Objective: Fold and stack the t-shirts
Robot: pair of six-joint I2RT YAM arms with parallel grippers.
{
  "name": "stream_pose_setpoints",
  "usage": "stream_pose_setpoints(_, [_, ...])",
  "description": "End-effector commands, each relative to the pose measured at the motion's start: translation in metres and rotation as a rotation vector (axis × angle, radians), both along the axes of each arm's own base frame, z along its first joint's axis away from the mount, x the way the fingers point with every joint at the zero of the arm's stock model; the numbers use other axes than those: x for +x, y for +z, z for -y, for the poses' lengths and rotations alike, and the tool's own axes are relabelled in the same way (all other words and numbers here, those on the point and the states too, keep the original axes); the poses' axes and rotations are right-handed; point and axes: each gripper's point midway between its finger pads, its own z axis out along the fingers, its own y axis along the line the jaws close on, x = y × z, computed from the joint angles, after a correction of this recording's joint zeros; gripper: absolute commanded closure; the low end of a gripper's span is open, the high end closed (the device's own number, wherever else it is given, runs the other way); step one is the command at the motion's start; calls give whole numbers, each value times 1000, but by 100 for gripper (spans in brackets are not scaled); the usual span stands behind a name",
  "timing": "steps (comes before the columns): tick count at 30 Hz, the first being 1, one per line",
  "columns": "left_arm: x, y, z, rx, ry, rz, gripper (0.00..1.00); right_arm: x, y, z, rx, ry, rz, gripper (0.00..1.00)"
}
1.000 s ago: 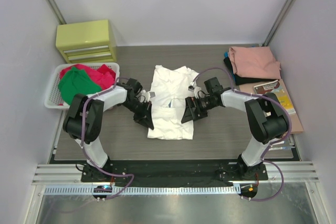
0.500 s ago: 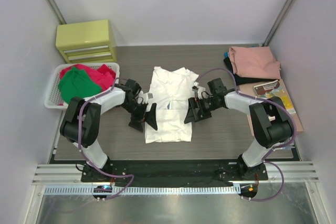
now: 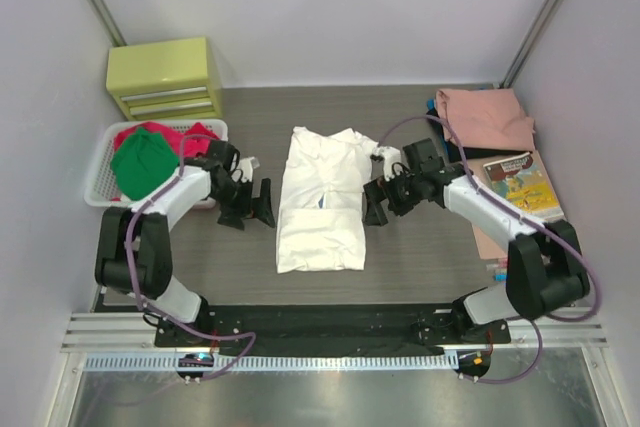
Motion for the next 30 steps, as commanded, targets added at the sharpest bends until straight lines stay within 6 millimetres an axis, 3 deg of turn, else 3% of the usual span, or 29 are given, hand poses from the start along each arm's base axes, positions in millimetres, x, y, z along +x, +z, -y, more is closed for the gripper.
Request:
stream_pose_setpoints(1, [52, 39, -28, 142, 51, 417, 0, -8, 42, 5, -292, 200, 339, 0])
stream_pose_setpoints(3, [67, 57, -40, 194, 90, 550, 0, -13, 51, 0, -270, 202, 360, 0])
stream_pose_setpoints(4, [79, 81, -54, 248, 137, 689, 0, -16, 55, -5, -249, 215, 367, 0])
stream_pose_setpoints(8, [92, 121, -97, 400, 248, 900, 0, -4, 80, -13, -341, 232, 563, 0])
stream_pose_setpoints(11, [91, 125, -110, 449, 247, 923, 0, 0, 77, -19, -450, 289, 641, 0])
stream_pose_setpoints(16, [89, 119, -123, 486, 290, 921, 0, -15, 63, -61, -478, 421, 726, 0])
stream_pose_setpoints(21, [84, 137, -143, 556, 334, 1009, 0, -46, 64, -111, -392, 563, 852, 0])
stream_pose_setpoints(23, [81, 139, -146, 566, 334, 1023, 0, -64, 58, -133, -332, 613, 856, 0])
stream_pose_setpoints(25, [80, 135, -149, 577, 333, 1004, 0, -69, 57, -149, -308, 629, 865, 0])
stream_pose_setpoints(30, [80, 128, -155, 595, 336, 969, 0, -102, 27, -177, -252, 742, 801, 0])
